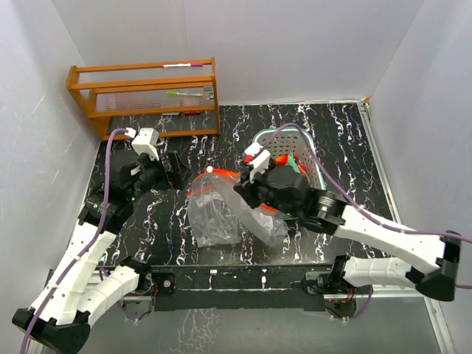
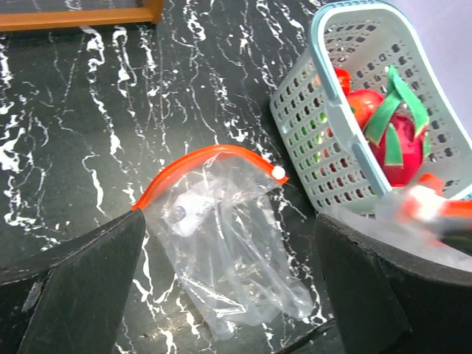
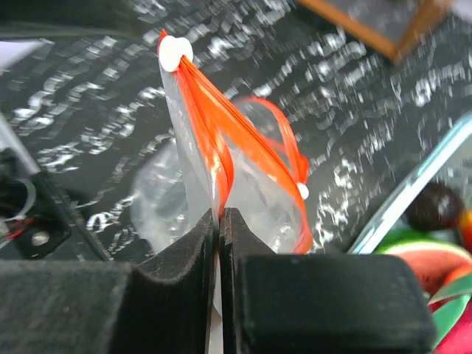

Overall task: Place the food in the zip-top bag and seal the zipper
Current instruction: Pick up the zipper food storage bag at the center of the board, then open the zipper of the food storage bag.

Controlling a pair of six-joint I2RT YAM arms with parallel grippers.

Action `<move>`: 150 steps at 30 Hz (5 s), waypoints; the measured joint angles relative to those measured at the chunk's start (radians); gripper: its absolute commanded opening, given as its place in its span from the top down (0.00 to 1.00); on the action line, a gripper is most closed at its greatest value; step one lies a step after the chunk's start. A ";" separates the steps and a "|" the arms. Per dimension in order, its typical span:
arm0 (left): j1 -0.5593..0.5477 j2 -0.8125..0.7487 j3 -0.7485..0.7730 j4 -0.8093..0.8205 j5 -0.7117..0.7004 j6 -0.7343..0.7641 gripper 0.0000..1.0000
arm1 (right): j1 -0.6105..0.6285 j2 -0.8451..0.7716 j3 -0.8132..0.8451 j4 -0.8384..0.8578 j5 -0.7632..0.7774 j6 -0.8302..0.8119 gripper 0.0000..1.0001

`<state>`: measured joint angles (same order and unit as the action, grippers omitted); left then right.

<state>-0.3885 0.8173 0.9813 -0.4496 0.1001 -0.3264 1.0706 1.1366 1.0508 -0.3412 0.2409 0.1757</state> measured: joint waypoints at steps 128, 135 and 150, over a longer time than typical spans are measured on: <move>-0.005 0.056 0.161 0.106 -0.133 0.014 1.00 | 0.000 -0.073 0.033 0.141 0.115 0.063 0.40; -0.005 0.082 0.092 0.210 -0.013 0.019 1.00 | 0.000 0.089 0.262 0.136 0.163 0.131 0.34; -0.005 0.095 0.019 0.332 0.085 -0.018 1.00 | 0.000 0.270 0.333 0.034 0.343 0.271 0.46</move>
<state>-0.3939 0.9123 1.0004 -0.1181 0.1852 -0.3443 1.0706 1.4071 1.3838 -0.3069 0.5842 0.4469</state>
